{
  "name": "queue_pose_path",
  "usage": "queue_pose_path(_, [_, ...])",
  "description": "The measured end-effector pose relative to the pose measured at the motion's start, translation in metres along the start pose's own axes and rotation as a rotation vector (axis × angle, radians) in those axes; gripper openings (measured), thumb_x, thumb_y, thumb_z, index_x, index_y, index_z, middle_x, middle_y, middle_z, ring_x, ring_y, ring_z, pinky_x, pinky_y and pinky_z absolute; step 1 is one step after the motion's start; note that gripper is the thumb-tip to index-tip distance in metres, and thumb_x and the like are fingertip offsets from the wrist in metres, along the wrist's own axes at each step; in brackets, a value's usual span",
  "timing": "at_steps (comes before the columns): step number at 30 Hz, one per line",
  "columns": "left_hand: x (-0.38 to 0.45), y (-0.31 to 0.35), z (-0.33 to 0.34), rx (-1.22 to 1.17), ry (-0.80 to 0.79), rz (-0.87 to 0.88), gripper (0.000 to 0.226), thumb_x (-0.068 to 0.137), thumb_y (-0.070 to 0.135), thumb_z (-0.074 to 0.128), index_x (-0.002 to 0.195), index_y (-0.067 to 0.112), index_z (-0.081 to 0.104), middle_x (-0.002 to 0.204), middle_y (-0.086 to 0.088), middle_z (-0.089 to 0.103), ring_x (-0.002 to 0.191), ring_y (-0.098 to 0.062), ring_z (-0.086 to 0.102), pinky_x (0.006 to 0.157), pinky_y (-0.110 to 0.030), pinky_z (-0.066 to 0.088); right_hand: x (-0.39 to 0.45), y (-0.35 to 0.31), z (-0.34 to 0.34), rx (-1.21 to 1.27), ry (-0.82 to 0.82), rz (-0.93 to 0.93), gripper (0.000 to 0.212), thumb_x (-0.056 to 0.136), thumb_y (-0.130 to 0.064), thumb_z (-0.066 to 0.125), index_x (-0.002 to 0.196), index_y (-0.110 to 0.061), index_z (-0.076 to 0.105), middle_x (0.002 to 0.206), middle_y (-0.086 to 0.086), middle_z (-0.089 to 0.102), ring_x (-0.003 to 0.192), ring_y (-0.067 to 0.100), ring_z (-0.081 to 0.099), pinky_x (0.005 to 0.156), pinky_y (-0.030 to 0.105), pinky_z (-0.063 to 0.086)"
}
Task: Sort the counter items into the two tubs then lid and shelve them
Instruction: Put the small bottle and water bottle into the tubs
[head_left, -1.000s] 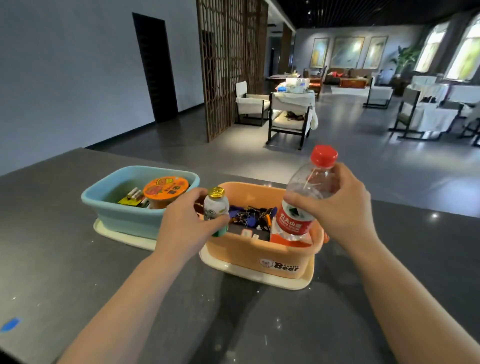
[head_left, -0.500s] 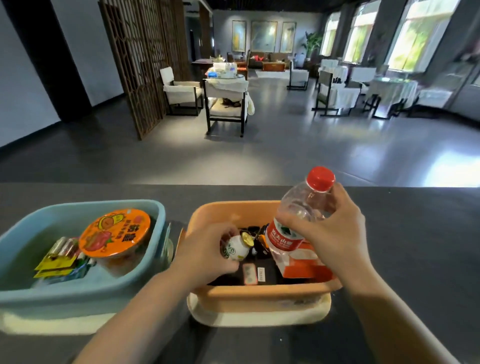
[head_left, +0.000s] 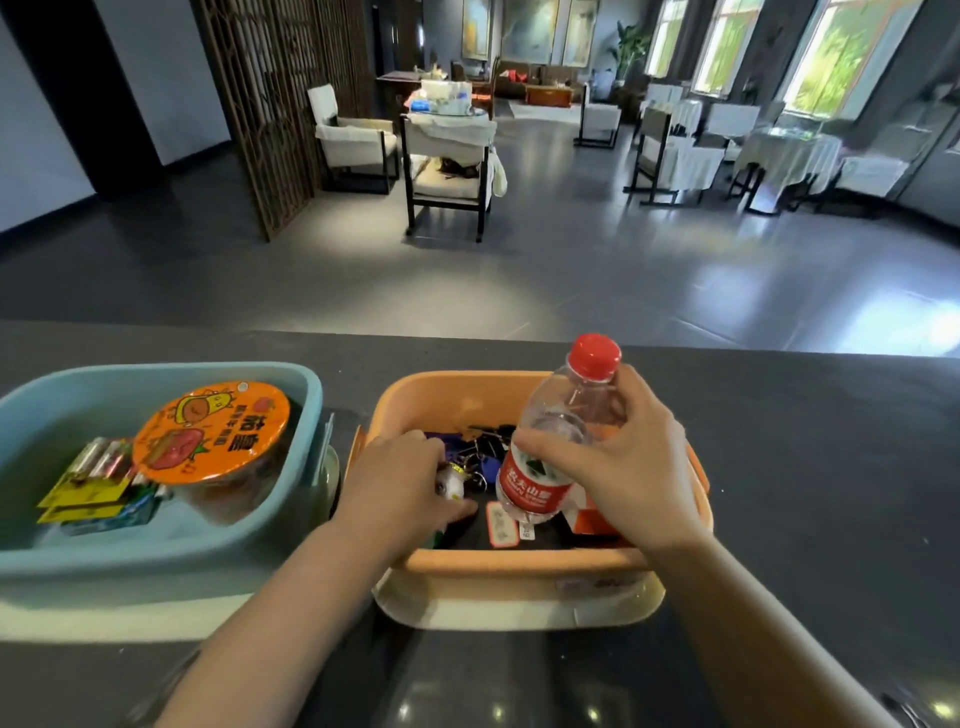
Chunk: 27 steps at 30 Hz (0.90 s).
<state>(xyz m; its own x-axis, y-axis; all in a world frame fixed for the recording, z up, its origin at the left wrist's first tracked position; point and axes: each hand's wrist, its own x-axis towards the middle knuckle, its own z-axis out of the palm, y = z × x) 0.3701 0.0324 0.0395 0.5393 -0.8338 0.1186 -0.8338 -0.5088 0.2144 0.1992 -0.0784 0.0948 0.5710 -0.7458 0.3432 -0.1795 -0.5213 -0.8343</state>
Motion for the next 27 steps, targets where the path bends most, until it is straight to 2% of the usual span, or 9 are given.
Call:
queue_pose_path(3, [0.0,-0.004,0.009,-0.004,0.086,0.0,0.052,0.075,0.041,0.068,0.121,0.032,0.047,0.117,0.009,0.05,0.112,-0.018,0.047,0.092,-0.037,0.029,0.005,0.002,0.006,-0.012,-0.015,0.025,0.062,0.054,-0.057,0.081,0.108,-0.039,0.055,0.096,-0.024,0.066,0.091,-0.01,0.06,0.071,0.013,0.046])
queue_pose_path(5, [0.0,-0.008,0.01,-0.008,0.115,-0.023,0.039,0.079,0.024,0.063,0.114,0.034,0.049,0.115,0.011,0.049,0.112,-0.016,0.045,0.092,-0.035,0.02,0.008,0.005,0.01,-0.004,-0.003,0.047,0.064,0.054,-0.057,0.081,0.11,-0.038,0.055,0.098,-0.022,0.066,0.091,-0.008,0.061,0.073,0.015,0.047])
queue_pose_path(8, [-0.001,-0.008,0.008,-0.059,0.139,-0.064,0.024,0.081,0.019,0.059,0.099,0.035,0.057,0.103,0.014,0.057,0.1,-0.012,0.052,0.083,-0.031,0.015,0.011,0.012,0.014,0.024,0.029,0.112,0.072,0.051,-0.06,0.079,0.115,-0.037,0.053,0.101,-0.022,0.064,0.092,-0.006,0.06,0.071,0.013,0.045])
queue_pose_path(11, [-0.004,-0.008,0.006,-0.153,0.251,-0.059,0.02,0.087,0.021,0.056,0.1,0.035,0.058,0.1,0.016,0.058,0.098,-0.01,0.053,0.084,-0.029,0.017,0.018,0.016,0.021,0.038,0.042,0.19,0.073,0.05,-0.06,0.079,0.114,-0.037,0.052,0.1,-0.021,0.063,0.09,-0.004,0.06,0.068,0.013,0.042])
queue_pose_path(13, [-0.004,-0.009,0.002,-0.206,0.28,-0.065,0.023,0.087,0.024,0.056,0.106,0.036,0.056,0.106,0.014,0.06,0.102,-0.01,0.054,0.09,-0.031,0.023,0.024,0.018,0.032,0.104,0.034,0.251,0.067,0.052,-0.055,0.083,0.109,-0.035,0.054,0.1,-0.016,0.065,0.091,0.001,0.062,0.07,0.019,0.048])
queue_pose_path(17, [0.004,-0.006,-0.006,-0.296,0.149,0.013,0.056,0.075,0.037,0.065,0.126,0.041,0.042,0.127,0.018,0.053,0.12,-0.006,0.046,0.098,-0.03,0.018,0.035,0.029,0.057,0.402,-0.02,0.492,0.066,0.06,-0.039,0.087,0.116,-0.024,0.057,0.104,-0.003,0.069,0.095,0.018,0.068,0.082,0.039,0.057])
queue_pose_path(21, [0.023,0.005,-0.007,-0.189,0.015,0.1,0.079,0.067,0.043,0.075,0.134,0.039,0.033,0.138,0.015,0.043,0.13,-0.01,0.037,0.11,-0.037,0.017,0.04,0.038,0.074,0.707,-0.073,0.772,0.064,0.074,-0.033,0.08,0.127,-0.013,0.051,0.107,0.009,0.07,0.092,0.025,0.07,0.083,0.043,0.057])
queue_pose_path(25, [0.036,0.001,0.0,-0.196,0.005,0.101,0.07,0.07,0.032,0.077,0.131,0.028,0.044,0.129,0.006,0.05,0.121,-0.018,0.045,0.102,-0.034,0.034,0.037,0.039,0.063,0.597,-0.168,0.812,0.056,0.082,-0.037,0.068,0.126,-0.009,0.049,0.091,0.006,0.068,0.076,0.014,0.069,0.06,0.029,0.055])
queue_pose_path(27, [0.041,-0.002,0.005,-0.204,0.011,0.095,0.071,0.074,0.024,0.074,0.136,0.023,0.042,0.131,0.001,0.048,0.12,-0.023,0.045,0.101,-0.035,0.037,0.033,0.041,0.053,0.477,-0.191,0.728,0.059,0.075,-0.036,0.071,0.125,-0.015,0.045,0.104,0.004,0.064,0.089,0.016,0.066,0.069,0.032,0.054])
